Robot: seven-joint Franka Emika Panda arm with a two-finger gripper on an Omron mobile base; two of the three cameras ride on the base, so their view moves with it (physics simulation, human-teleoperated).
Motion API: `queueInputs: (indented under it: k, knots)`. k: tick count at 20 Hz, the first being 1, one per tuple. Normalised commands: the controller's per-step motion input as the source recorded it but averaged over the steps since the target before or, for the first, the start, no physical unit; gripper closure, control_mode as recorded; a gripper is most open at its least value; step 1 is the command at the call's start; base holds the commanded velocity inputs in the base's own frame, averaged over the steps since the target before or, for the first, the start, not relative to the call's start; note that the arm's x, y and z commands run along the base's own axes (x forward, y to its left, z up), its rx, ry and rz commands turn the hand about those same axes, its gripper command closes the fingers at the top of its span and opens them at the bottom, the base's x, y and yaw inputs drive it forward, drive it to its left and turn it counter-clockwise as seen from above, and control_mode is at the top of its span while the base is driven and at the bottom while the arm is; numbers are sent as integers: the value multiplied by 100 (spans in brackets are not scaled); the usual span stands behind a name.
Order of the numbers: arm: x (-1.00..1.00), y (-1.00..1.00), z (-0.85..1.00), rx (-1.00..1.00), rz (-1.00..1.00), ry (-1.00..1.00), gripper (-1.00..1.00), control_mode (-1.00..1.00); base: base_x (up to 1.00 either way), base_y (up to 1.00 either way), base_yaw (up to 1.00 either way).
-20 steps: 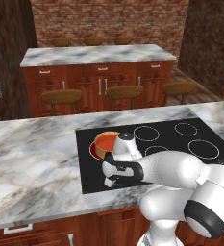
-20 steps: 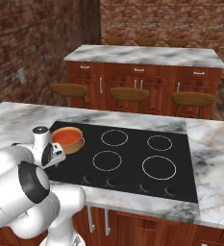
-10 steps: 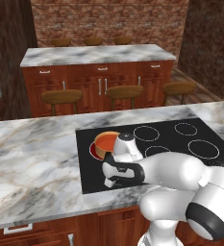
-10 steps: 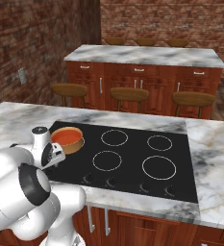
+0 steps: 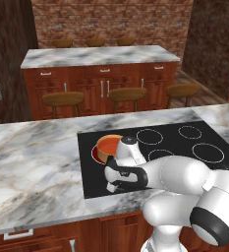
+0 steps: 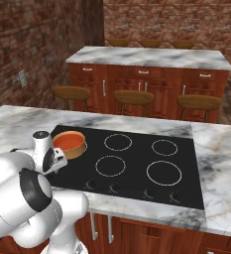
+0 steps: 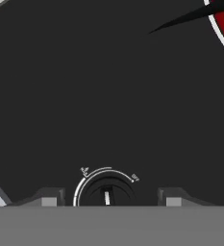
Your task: Wait until the marinara sauce is simmered to a deep red color and then turn off the stove.
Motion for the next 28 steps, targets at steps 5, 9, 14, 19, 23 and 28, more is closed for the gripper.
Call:
queueInputs:
  k: [5, 9, 14, 19, 23, 28]
  knots:
    - [0, 0, 0, 0, 0, 0, 100, -100, 0, 0, 0]
    - [0, 0, 0, 0, 0, 0, 100, -100, 0, 0, 0]
    - [0, 0, 0, 0, 0, 1, 100, -100, 0, 0, 0]
    - [0, -2, -5, 1, -21, 7, 100, -100, 0, 0, 0]
    - [-15, -7, -6, 4, -37, 0, 100, -100, 0, 0, 0]
    - [-54, -16, -15, 7, -49, -1, 100, -100, 0, 0, 0]
